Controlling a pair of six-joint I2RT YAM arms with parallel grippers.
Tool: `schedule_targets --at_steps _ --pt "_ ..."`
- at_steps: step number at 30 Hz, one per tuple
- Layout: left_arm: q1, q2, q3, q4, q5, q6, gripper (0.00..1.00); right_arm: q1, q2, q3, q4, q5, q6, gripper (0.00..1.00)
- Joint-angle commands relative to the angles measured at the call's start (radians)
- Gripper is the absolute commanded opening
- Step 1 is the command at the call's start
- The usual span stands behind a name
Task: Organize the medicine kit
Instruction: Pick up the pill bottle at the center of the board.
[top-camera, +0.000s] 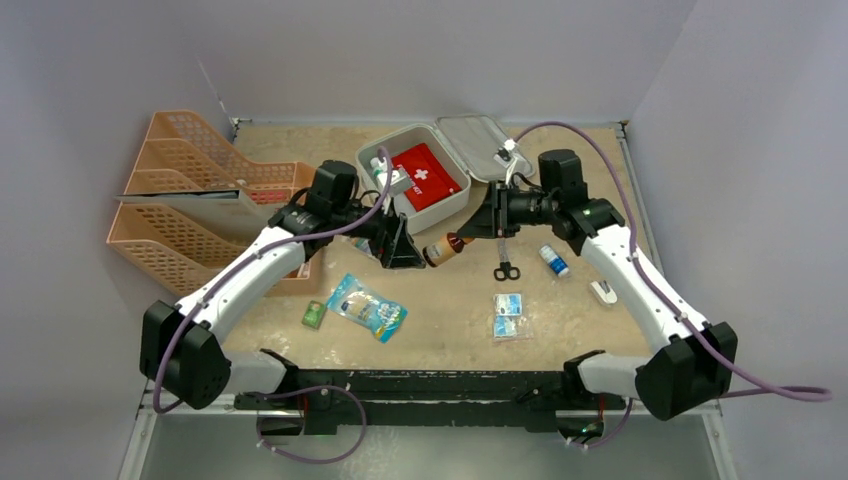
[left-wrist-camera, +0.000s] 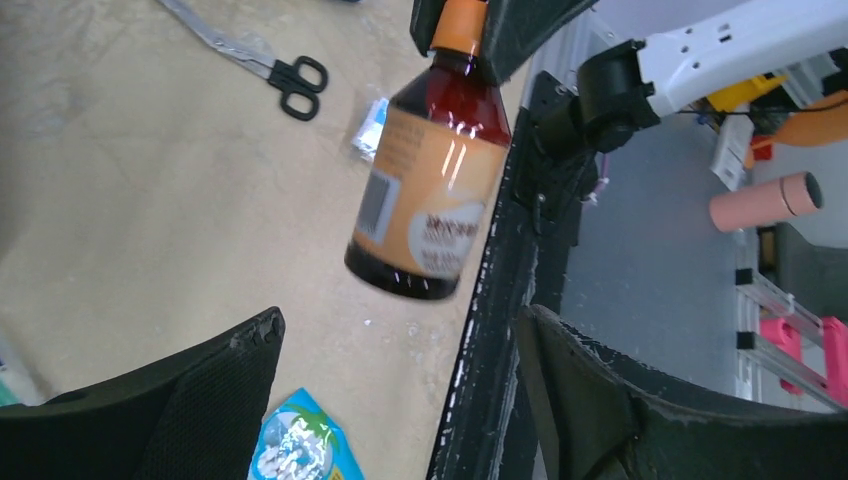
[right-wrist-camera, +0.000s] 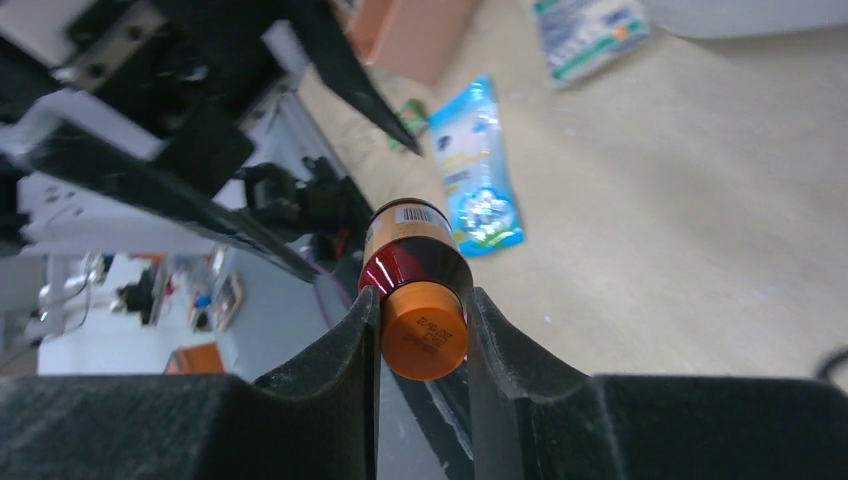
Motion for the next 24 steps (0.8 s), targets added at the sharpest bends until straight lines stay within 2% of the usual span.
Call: schedule_targets --at_steps 1,6,14,16,20,22,24 --pt "0.001 0.015 0.054 0.052 0.175 -0.001 0.84 0.043 0.001 0.060 0.206 -0.194 0.072 0.00" --pt "0.000 0.030 0.042 0.082 0.216 -0.019 0.84 0.057 0.028 0.077 0.245 -0.212 0.089 0.00" --pt "-0.001 0.065 0.066 0.082 0.216 -0.027 0.69 0.064 0.067 0.076 0.342 -0.247 0.147 0.00" --pt "-0.001 0.064 0.066 0.087 0.212 -0.030 0.63 0.067 0.079 0.080 0.352 -0.248 0.154 0.00" --pt "-0.001 0.061 0.065 0.092 0.203 -0.048 0.44 0.069 0.095 0.083 0.365 -0.254 0.160 0.00" --pt "-0.001 0.056 0.061 0.100 0.198 -0.062 0.39 0.070 0.097 0.080 0.373 -0.247 0.166 0.00" --pt "-0.001 0.048 0.057 0.099 0.175 -0.071 0.36 0.069 0.095 0.069 0.394 -0.211 0.194 0.08"
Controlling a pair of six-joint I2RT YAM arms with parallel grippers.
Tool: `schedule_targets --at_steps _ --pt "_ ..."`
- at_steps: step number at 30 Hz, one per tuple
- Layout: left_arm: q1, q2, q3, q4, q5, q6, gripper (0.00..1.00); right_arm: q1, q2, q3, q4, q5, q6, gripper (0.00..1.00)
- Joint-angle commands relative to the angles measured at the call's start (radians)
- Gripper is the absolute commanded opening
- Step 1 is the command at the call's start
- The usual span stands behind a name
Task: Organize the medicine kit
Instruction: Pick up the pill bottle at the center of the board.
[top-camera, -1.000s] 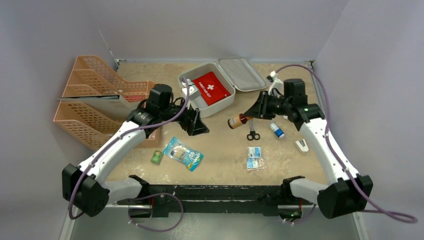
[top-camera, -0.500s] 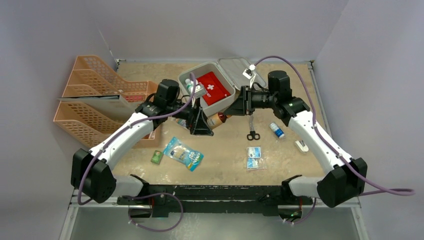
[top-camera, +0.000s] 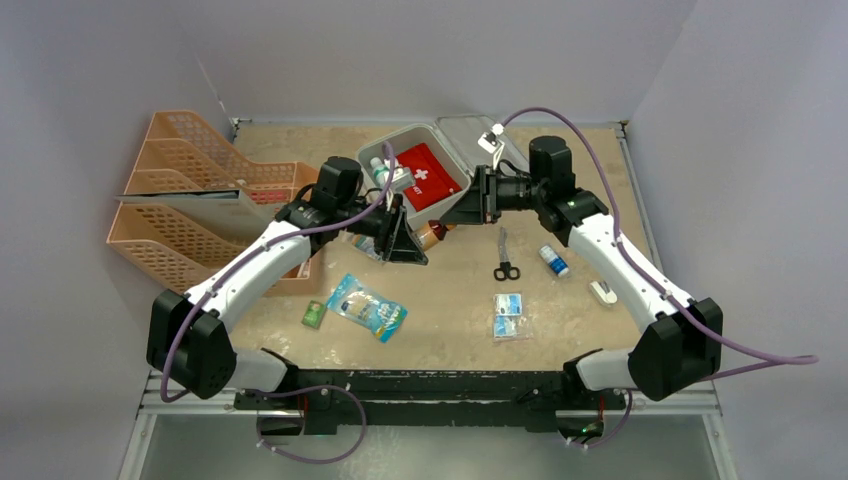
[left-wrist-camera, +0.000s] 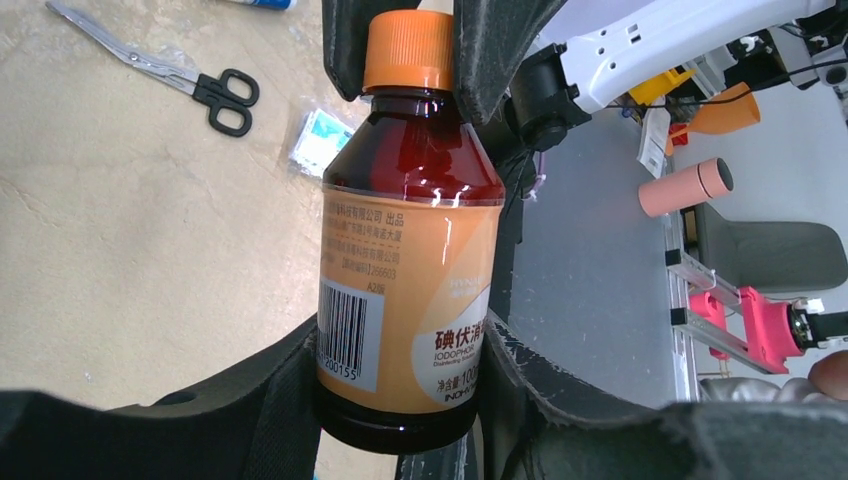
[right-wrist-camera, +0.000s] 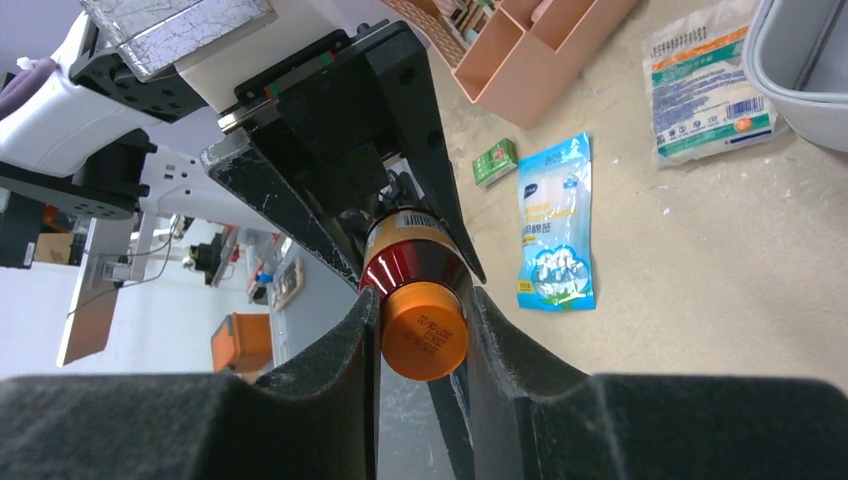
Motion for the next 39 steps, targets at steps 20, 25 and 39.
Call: schedule_targets --at_steps 20,25,39 --pt "-0.001 -0.153 -0.074 0.366 -0.364 -0.329 0.26 0.156 -0.086 -0.154 0.566 0.512 0.504 0.79" --pt "-0.001 -0.149 -0.101 0.463 -0.366 -0.423 0.25 0.206 -0.043 -0.150 0.625 0.550 0.530 0.69" --pt "-0.001 -0.144 -0.105 0.456 -0.411 -0.415 0.29 0.242 0.006 -0.144 0.596 0.612 0.542 0.39"
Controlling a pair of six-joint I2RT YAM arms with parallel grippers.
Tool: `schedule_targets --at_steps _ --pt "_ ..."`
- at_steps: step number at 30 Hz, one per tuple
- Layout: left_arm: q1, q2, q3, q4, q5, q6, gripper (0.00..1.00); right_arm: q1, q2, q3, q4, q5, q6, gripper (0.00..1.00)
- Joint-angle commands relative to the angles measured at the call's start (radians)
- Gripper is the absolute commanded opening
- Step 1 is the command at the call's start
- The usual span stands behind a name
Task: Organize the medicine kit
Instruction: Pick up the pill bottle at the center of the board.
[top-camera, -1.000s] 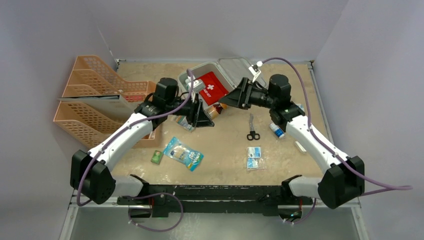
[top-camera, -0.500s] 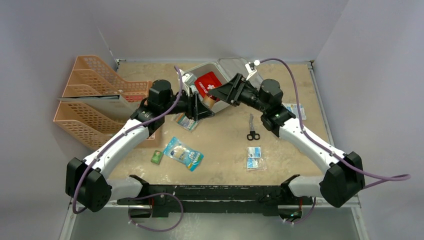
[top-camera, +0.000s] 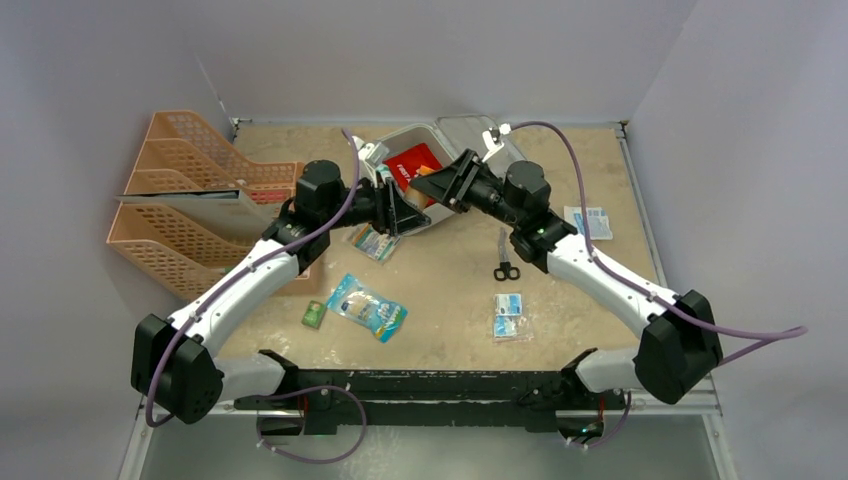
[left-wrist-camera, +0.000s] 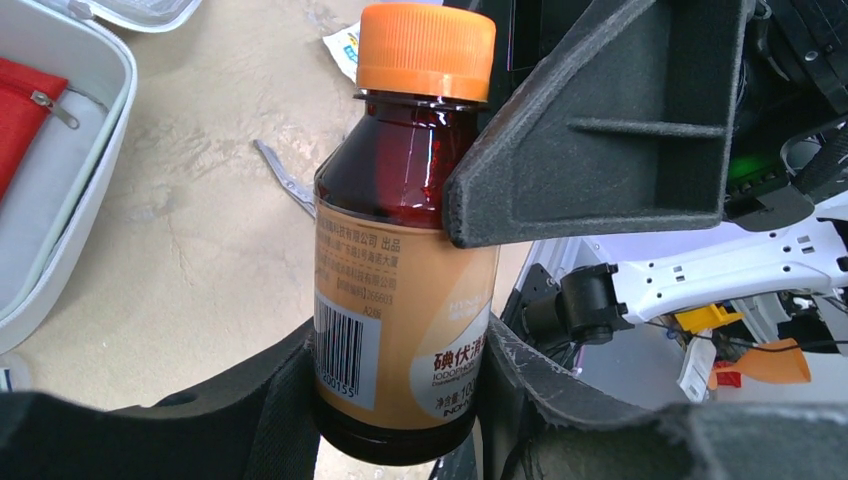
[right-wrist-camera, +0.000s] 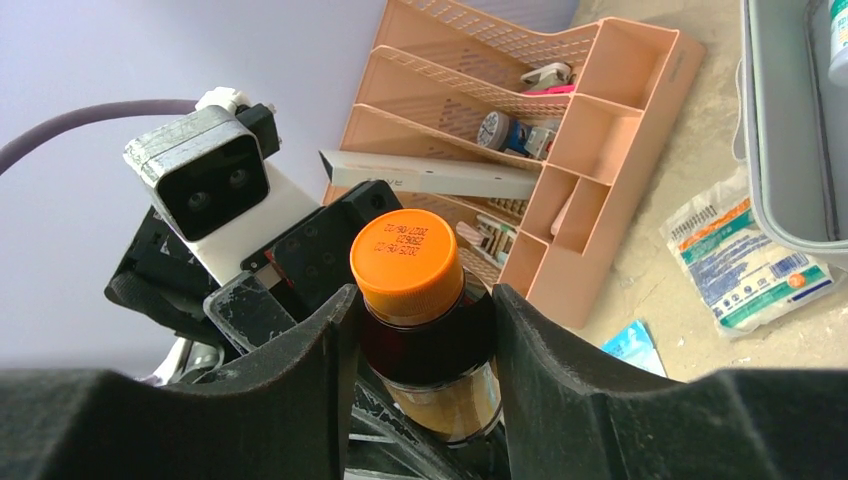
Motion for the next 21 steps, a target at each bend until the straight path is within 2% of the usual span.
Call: schedule_targets --at_steps 1,3,9,14,19,21 --pt "-0.001 -0.018 0.014 0.049 -0.039 0.017 0.31 0.025 0.027 0.023 0.039 -0.007 0.017 0.37" --pt "-0.001 -0.022 0.028 -0.015 -0.050 0.052 0.40 0.025 0.038 0.033 0.034 -0.003 0.003 0.34" --pt "-0.001 -0.064 0.042 -0.211 -0.105 0.178 0.68 -0.006 0.104 0.128 -0.126 -0.029 -0.095 0.31" --pt "-0.001 -0.120 0.033 -0.357 -0.201 0.292 0.79 -0.041 0.211 0.251 -0.249 -0.051 -0.178 0.30" --pt "-0.001 -0.173 0.027 -0.471 -0.279 0.409 0.84 -0.047 0.343 0.412 -0.427 0.011 -0.325 0.30" --pt "-0.001 -0.192 0.023 -0.508 -0.316 0.454 0.85 -0.047 0.411 0.524 -0.535 0.028 -0.387 0.29"
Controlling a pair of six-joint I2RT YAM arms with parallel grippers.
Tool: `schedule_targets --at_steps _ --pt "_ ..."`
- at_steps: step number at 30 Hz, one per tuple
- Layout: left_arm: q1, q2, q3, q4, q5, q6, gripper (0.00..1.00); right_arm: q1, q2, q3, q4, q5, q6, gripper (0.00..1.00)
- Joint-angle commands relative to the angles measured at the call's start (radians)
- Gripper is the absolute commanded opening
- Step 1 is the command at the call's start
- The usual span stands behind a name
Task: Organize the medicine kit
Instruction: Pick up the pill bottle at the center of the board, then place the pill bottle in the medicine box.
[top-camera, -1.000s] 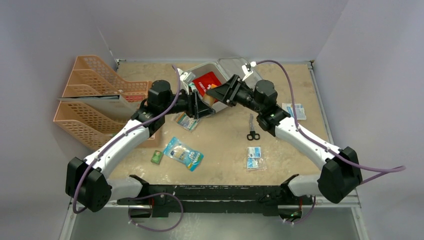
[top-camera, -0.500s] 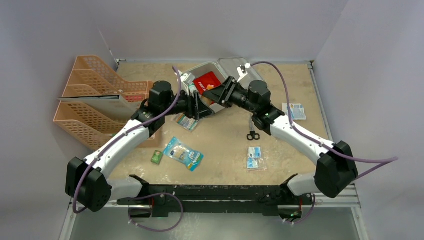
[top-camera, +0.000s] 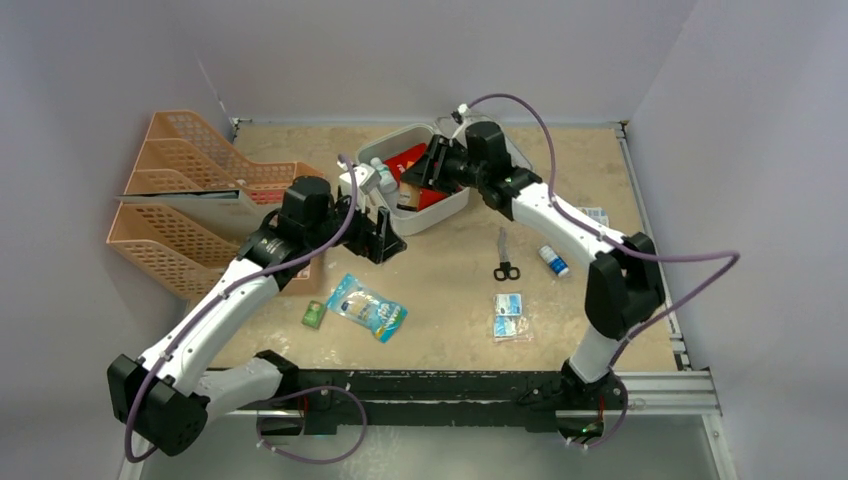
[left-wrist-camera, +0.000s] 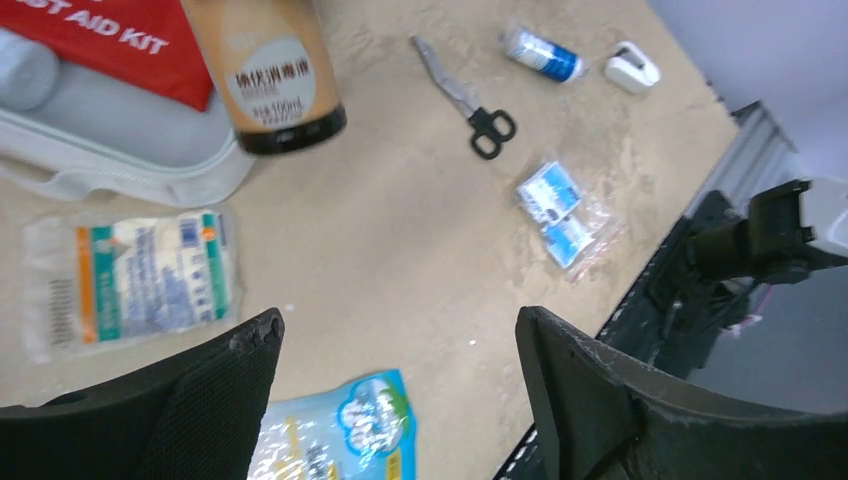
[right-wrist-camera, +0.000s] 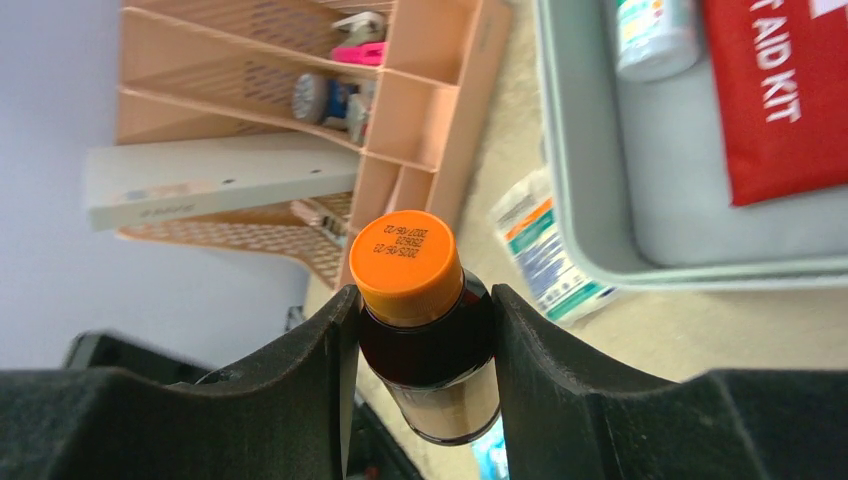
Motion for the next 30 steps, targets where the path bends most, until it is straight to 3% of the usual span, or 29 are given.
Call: schedule_targets --at_steps 1,9,15,30 --pt "-0.001 -0.053 0.018 -0.115 -0.108 0.152 0.85 0.000 0.114 0.225 -0.224 0.055 -0.191 0.29" --pt "-0.001 -0.142 -0.023 -0.130 -0.178 0.192 0.87 0.000 0.350 0.535 -0.475 0.206 -0.376 0.31" --pt "0.001 -0.163 -0.017 -0.155 -0.246 0.199 0.89 0.001 0.479 0.668 -0.528 0.225 -0.430 0.34" --pt "0.001 -0.181 -0.024 -0.164 -0.266 0.202 0.90 0.009 0.652 0.763 -0.509 0.099 -0.427 0.39"
